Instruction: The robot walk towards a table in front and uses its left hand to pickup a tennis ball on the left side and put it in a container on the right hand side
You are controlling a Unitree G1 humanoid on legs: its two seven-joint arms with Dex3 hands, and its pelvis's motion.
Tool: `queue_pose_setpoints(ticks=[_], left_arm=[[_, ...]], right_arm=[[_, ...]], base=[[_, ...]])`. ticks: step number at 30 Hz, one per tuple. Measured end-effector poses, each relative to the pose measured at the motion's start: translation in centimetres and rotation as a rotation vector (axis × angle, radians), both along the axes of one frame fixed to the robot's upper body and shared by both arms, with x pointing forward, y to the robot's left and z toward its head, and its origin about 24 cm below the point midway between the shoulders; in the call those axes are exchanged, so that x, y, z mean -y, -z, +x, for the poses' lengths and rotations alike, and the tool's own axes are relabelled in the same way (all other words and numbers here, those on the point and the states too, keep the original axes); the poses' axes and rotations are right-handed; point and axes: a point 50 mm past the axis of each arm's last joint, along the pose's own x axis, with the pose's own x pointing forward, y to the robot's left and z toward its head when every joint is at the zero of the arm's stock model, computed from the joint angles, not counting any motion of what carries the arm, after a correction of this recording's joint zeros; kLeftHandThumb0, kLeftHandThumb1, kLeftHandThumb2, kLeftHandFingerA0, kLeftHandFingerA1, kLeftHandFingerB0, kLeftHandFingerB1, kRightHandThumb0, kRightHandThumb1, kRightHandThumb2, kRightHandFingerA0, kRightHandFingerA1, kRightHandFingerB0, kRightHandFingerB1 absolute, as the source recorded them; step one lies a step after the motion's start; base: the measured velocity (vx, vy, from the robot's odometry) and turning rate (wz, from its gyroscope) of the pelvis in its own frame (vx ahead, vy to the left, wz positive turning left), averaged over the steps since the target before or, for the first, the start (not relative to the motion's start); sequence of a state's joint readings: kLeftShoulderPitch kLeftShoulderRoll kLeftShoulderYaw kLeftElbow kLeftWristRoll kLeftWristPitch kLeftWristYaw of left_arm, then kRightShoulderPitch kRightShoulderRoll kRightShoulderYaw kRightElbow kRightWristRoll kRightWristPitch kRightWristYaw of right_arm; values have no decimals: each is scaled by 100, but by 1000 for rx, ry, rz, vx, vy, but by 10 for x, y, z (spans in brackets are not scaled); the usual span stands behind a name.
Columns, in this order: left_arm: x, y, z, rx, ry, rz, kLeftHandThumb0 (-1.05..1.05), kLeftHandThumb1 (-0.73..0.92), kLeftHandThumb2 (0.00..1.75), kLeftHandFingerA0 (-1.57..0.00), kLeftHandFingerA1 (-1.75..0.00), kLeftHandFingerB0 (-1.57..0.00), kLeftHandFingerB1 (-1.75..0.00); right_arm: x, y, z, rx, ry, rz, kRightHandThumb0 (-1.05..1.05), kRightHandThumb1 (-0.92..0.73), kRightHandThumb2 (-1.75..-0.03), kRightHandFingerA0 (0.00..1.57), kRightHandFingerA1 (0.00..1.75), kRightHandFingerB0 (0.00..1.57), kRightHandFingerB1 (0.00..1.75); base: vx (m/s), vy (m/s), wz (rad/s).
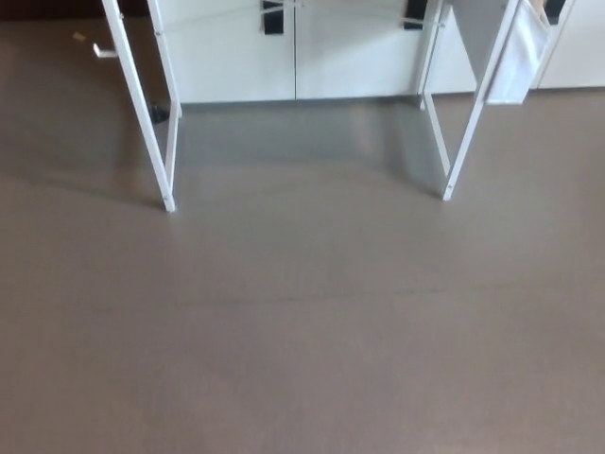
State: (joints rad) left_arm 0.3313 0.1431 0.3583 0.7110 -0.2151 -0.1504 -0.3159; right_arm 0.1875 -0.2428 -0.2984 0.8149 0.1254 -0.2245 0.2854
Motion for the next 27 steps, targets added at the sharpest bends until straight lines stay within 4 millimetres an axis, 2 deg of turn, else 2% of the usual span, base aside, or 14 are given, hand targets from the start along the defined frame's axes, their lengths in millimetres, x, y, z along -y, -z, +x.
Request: queue_pose_setpoints(ticks=[9,12,18,23,27], left_arm=[[0,1,-6,-12,-7,1,-22,57,57,-38,-33,-27,-30],[3,2,0,1,-1,-11,-22,58,57,-38,-33,-29,-31],[3,3,-3,-9,-4,-15,-22,57,57,-39,-33,-28,-30],[3,4,-6,-17,-7,-15,-21,58,57,-39,-33,-28,-30],[0,3,-2,-12,-7,-9,-23,58,59,-39,-35,-29,-31]], right_arm=[[-2,3,-4,-13,8,2,-12,-52,-55,58,45,41,39],[1,1,-3,-10,7,-12,-13,-52,-56,57,45,41,40],[2,0,0,1,8,-19,-11,-53,-55,60,45,42,39],[2,2,-7,-21,15,-20,-12,-52,-55,58,45,42,39],[0,2,-3,-9,8,-18,-12,-51,-54,59,45,42,39]], base=[[326,-82,8],[371,-211,44],[318,-60,-4],[352,103,-20],[518,50,-23]])
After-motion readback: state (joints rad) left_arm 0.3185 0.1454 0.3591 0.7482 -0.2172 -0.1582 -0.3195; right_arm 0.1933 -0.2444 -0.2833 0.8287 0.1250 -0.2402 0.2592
